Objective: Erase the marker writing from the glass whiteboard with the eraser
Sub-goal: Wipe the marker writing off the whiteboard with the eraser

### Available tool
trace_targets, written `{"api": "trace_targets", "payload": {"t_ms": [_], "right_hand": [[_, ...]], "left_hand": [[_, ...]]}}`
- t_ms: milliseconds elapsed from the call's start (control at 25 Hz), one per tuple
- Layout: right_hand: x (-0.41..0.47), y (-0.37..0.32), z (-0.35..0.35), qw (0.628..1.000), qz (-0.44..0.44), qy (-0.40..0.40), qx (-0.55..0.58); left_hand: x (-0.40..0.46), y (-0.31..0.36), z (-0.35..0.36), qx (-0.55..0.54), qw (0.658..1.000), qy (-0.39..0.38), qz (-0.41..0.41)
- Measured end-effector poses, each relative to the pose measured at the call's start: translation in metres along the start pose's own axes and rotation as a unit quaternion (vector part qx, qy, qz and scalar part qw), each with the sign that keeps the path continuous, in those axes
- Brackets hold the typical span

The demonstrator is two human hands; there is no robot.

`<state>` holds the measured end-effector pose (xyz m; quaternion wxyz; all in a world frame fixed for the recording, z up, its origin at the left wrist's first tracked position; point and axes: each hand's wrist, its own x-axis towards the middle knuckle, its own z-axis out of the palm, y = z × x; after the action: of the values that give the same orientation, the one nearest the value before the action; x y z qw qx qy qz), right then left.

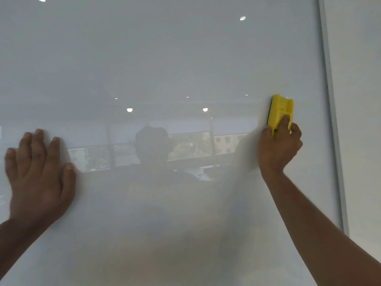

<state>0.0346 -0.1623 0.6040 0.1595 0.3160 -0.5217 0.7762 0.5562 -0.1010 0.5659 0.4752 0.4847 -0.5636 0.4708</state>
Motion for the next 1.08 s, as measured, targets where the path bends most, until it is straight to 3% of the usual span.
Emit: {"api": "trace_targets", "payload": {"t_ms": [120, 240, 360, 440, 520, 560, 640, 680, 760, 840, 920, 1040, 1080], "right_hand": [[-0.046, -0.056, 0.008, 0.981, -0.189, -0.05, 0.01], [-0.109, -0.107, 0.018, 0.909, -0.398, -0.115, 0.045], [-0.211, -0.116, 0.012, 0.79, -0.557, -0.246, 0.072], [-0.271, -0.088, -0.005, 0.681, -0.627, -0.364, 0.101], [-0.307, -0.051, -0.021, 0.587, -0.709, -0.379, 0.093], [-0.313, -0.04, -0.024, 0.572, -0.719, -0.381, 0.102], [-0.307, -0.043, -0.02, 0.585, -0.709, -0.376, 0.115], [-0.3, -0.056, -0.015, 0.611, -0.691, -0.366, 0.123], [-0.279, -0.087, -0.005, 0.693, -0.623, -0.342, 0.121], [-0.258, -0.12, 0.002, 0.759, -0.567, -0.301, 0.107], [-0.25, -0.138, 0.006, 0.782, -0.531, -0.311, 0.097], [-0.24, -0.128, 0.007, 0.802, -0.423, -0.389, 0.16], [-0.23, -0.12, 0.008, 0.824, -0.386, -0.372, 0.185]], "left_hand": [[0.001, 0.025, -0.022, 0.012, 1.0, 0.006, -0.002], [0.002, 0.031, -0.031, 0.015, 1.0, 0.001, 0.006], [-0.004, 0.017, -0.033, -0.012, 1.0, -0.016, 0.024], [-0.009, 0.005, -0.037, -0.014, 0.999, -0.018, 0.048], [-0.015, -0.003, -0.045, -0.041, 0.997, -0.02, 0.058], [-0.02, -0.003, -0.051, -0.064, 0.995, -0.016, 0.071], [-0.042, 0.009, -0.058, -0.105, 0.986, -0.002, 0.13], [-0.057, 0.02, -0.06, -0.123, 0.978, -0.009, 0.171], [-0.075, 0.042, -0.059, -0.142, 0.96, -0.046, 0.235], [-0.067, 0.055, -0.053, -0.119, 0.961, -0.07, 0.242], [-0.041, 0.057, -0.047, -0.064, 0.969, -0.041, 0.233], [-0.014, 0.05, -0.038, -0.015, 0.965, 0.004, 0.261], [-0.011, 0.047, -0.034, -0.016, 0.96, 0.01, 0.279]]}}
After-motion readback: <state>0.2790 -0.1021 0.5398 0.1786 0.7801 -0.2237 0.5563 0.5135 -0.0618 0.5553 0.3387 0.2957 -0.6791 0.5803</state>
